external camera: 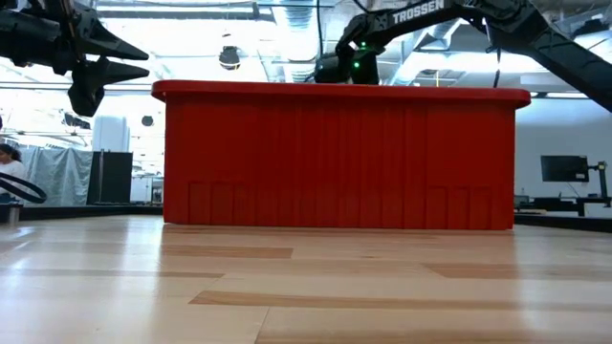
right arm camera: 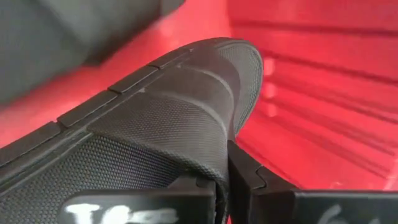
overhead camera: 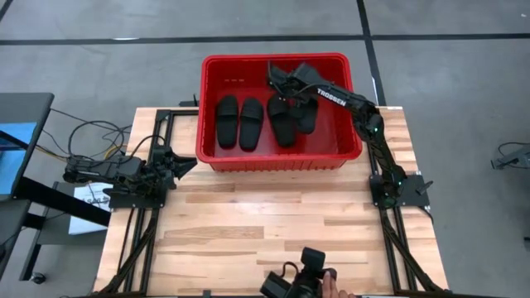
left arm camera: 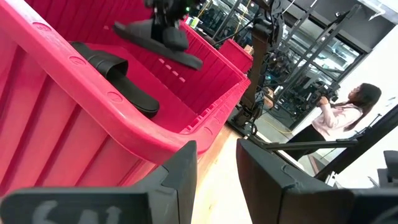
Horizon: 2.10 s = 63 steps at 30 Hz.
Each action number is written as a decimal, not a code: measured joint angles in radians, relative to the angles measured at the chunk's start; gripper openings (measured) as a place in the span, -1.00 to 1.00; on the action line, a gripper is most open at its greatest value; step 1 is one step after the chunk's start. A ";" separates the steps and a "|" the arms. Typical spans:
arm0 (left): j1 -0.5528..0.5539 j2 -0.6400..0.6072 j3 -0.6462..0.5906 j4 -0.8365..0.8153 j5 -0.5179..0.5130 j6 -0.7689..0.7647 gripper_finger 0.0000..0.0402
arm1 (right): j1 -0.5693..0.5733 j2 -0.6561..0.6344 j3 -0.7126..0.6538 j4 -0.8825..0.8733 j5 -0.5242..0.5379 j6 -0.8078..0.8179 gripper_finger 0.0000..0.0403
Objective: Pick and place slides into bin
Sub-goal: Put the black slipper into the red bin
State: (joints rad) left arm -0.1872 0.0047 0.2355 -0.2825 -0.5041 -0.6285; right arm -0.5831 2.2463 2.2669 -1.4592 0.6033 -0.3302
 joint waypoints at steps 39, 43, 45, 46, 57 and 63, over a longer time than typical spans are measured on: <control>0.000 0.000 0.000 0.000 0.000 -0.006 -0.49 | -0.013 0.000 -0.249 0.268 0.025 -0.159 -1.00; 0.000 0.000 0.000 0.000 0.000 -0.006 -0.49 | -0.018 0.000 -0.249 0.268 0.025 -0.169 -1.00; 0.000 0.000 0.000 -0.001 0.000 -0.006 -0.49 | -0.021 0.000 -0.249 0.268 0.025 -0.174 -1.00; 0.000 0.000 0.000 -0.001 0.000 -0.006 -0.49 | -0.022 0.000 -0.249 0.268 0.024 -0.175 -1.00; 0.000 0.000 0.000 0.000 0.000 -0.007 -0.49 | -0.028 0.000 -0.262 0.284 0.004 -0.177 -1.00; 0.000 0.000 0.000 0.000 0.000 -0.008 -0.49 | -0.028 0.000 -0.318 0.282 0.002 -0.176 -1.00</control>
State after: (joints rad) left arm -0.1871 0.0045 0.2356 -0.2829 -0.5045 -0.6362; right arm -0.6113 2.2459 1.9491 -1.1774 0.6056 -0.5064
